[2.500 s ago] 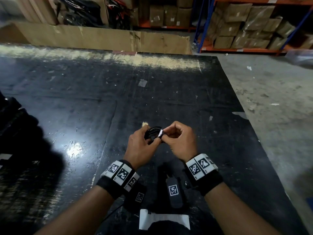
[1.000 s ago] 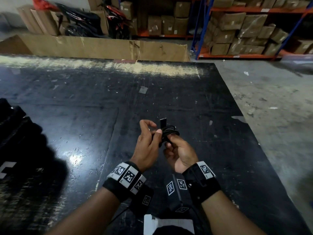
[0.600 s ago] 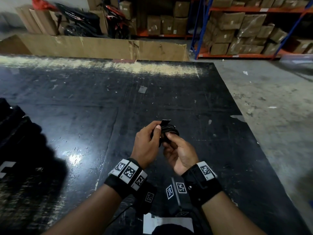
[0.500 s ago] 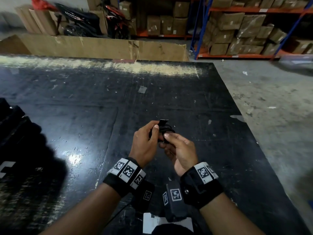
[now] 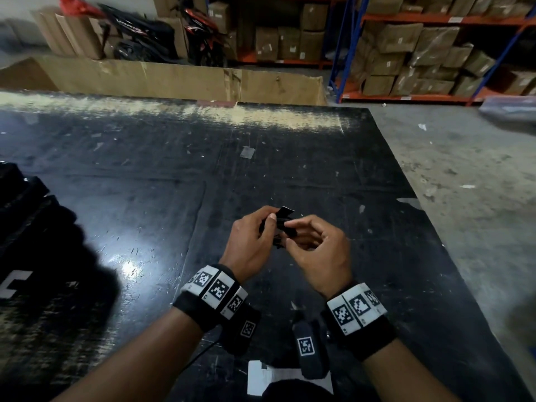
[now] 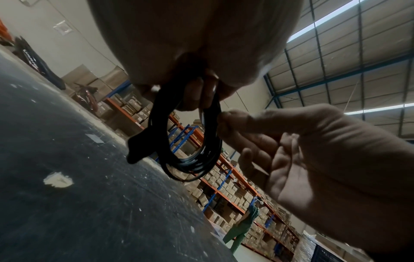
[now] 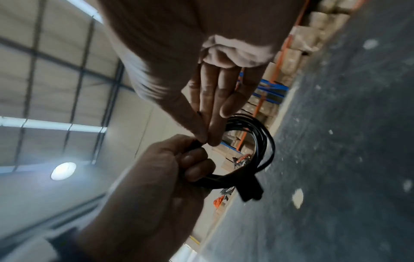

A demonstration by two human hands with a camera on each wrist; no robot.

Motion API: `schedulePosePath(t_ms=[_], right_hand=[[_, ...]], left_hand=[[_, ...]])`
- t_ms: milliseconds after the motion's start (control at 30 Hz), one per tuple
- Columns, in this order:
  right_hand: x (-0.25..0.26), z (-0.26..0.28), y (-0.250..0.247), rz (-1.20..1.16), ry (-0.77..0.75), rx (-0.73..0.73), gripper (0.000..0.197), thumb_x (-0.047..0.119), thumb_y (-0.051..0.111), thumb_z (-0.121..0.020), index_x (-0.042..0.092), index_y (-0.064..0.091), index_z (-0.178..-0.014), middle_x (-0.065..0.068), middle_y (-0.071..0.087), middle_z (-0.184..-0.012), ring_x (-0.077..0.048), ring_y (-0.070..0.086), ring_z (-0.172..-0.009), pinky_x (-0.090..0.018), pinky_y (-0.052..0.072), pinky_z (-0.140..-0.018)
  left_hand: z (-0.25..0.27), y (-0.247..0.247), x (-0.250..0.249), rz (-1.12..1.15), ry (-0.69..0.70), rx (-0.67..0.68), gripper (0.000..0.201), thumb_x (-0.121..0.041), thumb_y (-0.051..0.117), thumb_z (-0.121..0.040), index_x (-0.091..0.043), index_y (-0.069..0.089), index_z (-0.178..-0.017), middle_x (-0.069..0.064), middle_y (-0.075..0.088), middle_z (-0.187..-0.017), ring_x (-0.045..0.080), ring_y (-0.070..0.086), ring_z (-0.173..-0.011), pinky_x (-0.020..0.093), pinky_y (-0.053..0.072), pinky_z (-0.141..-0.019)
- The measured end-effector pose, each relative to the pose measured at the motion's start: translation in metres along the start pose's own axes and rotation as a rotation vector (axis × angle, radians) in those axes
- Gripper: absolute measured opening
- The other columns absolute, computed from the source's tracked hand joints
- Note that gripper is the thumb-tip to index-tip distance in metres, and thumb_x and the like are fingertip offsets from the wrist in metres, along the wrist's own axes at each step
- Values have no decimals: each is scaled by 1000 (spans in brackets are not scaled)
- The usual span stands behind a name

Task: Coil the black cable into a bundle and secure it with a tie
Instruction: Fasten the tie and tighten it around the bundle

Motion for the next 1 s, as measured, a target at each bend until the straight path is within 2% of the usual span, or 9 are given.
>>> schedulePosePath(t_ms=[133,233,300,367,433,533,700,833,1000], right_hand=[[12,-2,-8,260,-206,-67,11,16,79,-80,20,75,-90,16,73,-77,2,71,-72,-6,51,-65],[11,-9,-15,301,-265,-66,5,19,80,-81,17,76,-84,9,68,-83,-5,66,-71,-10,47,-62],[7,-16,-18,269,-245,-13,7,20,80,-81,16,78,-84,5,68,-97,-7,67,-82,-14,50,-66],[5,-21,-20,234,-220,46,7,20,81,-80,16,80,-86,7,72,-109,-6,70,-95,-24,58,-73],[5,-23,-22,197,-205,73,8,17,83,-78,14,82,-85,6,79,-102,-4,74,-90,-32,63,-77],[5,-25,-27,167,-183,53,10,15,87,-75,11,83,-83,4,81,-89,-2,76,-80,-29,64,-76],[0,-25,-28,99,-145,-1,9,12,87,-74,10,82,-82,2,81,-85,-6,77,-76,-28,64,-74],[-9,-24,-26,31,-67,1,9,7,87,-73,9,78,-75,2,79,-79,-11,77,-72,-29,64,-72],[-15,-29,-29,-37,-23,11,15,3,87,-73,2,72,-73,-10,78,-79,-19,74,-69,-27,61,-67]], left_hand=[[0,0,-2,-24,-8,38,29,-18,46,-106,-19,73,-114,-6,75,-87,-4,67,-73,7,43,-59],[1,-1,-6,-25,22,69,28,-18,46,-106,-20,74,-113,-6,76,-87,-7,66,-68,10,45,-59],[1,0,-9,-63,57,96,28,-19,46,-106,-20,73,-113,-3,78,-91,3,71,-80,22,54,-67],[2,1,-12,-102,110,149,28,-21,46,-105,-18,72,-112,-1,78,-89,11,72,-80,29,55,-69],[3,4,-14,-143,162,209,26,-20,46,-104,-16,71,-108,1,75,-80,12,68,-71,29,51,-63],[3,6,-14,-161,172,266,23,-18,46,-105,-15,70,-103,-1,66,-68,10,57,-60,18,38,-54],[-1,11,-7,-100,57,343,26,-18,43,-107,-14,67,-98,-13,54,-64,-4,53,-57,19,37,-57],[-5,16,7,154,-120,395,20,-29,47,-100,-19,62,-92,-16,51,-58,0,44,-52,22,36,-55],[-5,16,1,399,-162,433,20,-14,57,-102,5,62,-105,-8,52,-67,3,44,-56,18,38,-54]])
Point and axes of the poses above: each hand's wrist, its own z-axis away from the middle knuckle, its own y-axis out of the palm, x = y × z, the point moved 7 cm from there along -z, towards the middle knuckle
